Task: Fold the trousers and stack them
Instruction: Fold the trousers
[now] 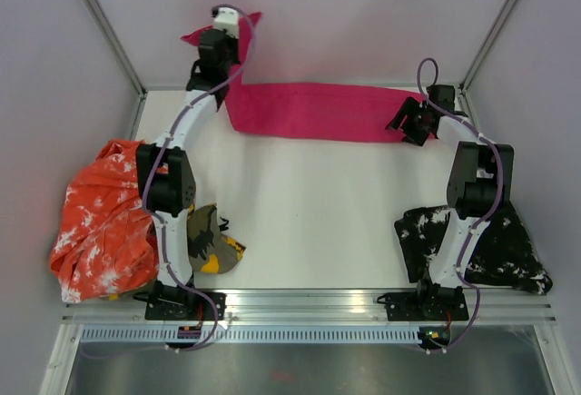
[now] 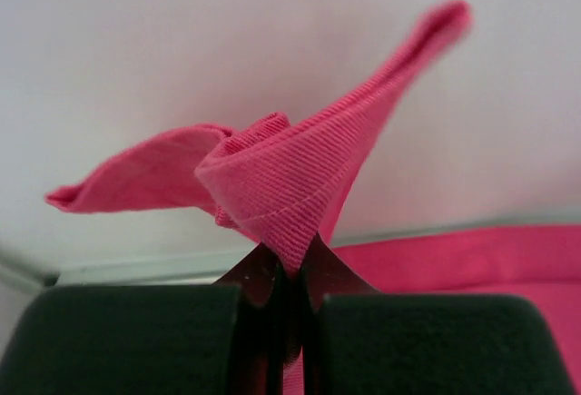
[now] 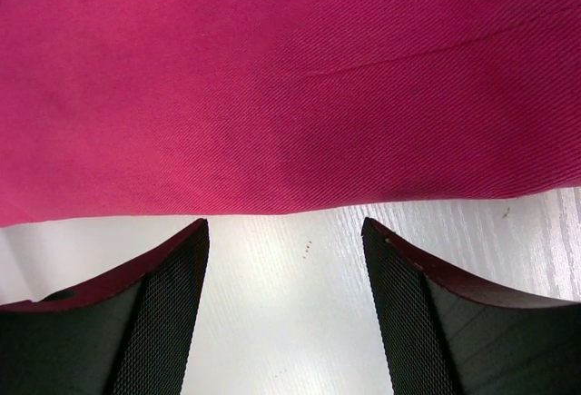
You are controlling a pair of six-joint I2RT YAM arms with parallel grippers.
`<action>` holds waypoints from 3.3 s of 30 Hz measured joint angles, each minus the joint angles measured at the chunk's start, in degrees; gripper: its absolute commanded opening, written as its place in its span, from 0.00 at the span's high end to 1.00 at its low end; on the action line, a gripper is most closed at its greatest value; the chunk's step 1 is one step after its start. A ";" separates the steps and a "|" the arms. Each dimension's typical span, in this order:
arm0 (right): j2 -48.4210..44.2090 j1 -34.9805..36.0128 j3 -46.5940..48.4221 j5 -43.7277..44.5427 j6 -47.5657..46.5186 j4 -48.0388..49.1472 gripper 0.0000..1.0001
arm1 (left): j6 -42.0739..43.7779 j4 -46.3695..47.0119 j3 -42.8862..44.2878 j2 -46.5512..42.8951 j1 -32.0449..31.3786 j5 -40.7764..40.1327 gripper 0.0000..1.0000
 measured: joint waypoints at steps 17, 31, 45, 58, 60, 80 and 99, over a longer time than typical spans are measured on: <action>-2.08 0.11 -0.35 -5.88 2.71 1.49 0.24 | 12.28 -8.74 19.04 26.32 -21.90 -20.92 0.98; 8.57 17.16 11.47 -8.76 35.63 30.62 0.20 | -9.09 -18.47 19.67 27.74 -18.67 -25.00 0.98; 19.43 15.56 20.37 -2.16 37.38 23.37 0.18 | -12.28 -16.11 7.74 22.27 -23.30 -12.66 0.00; 14.88 11.65 25.92 0.33 27.30 13.38 0.21 | -10.60 -6.29 -13.09 -1.09 -18.49 4.87 0.09; 14.88 12.72 25.92 -0.20 26.21 12.33 0.21 | -10.49 -5.29 -12.63 0.22 -18.38 6.54 0.13; 31.01 21.81 38.01 1.81 30.49 11.06 0.47 | -3.15 -5.16 -3.80 13.60 -16.35 15.41 0.98; 39.91 21.97 55.17 4.90 26.88 19.41 0.96 | -2.25 -3.10 -11.65 9.35 -17.70 20.41 0.54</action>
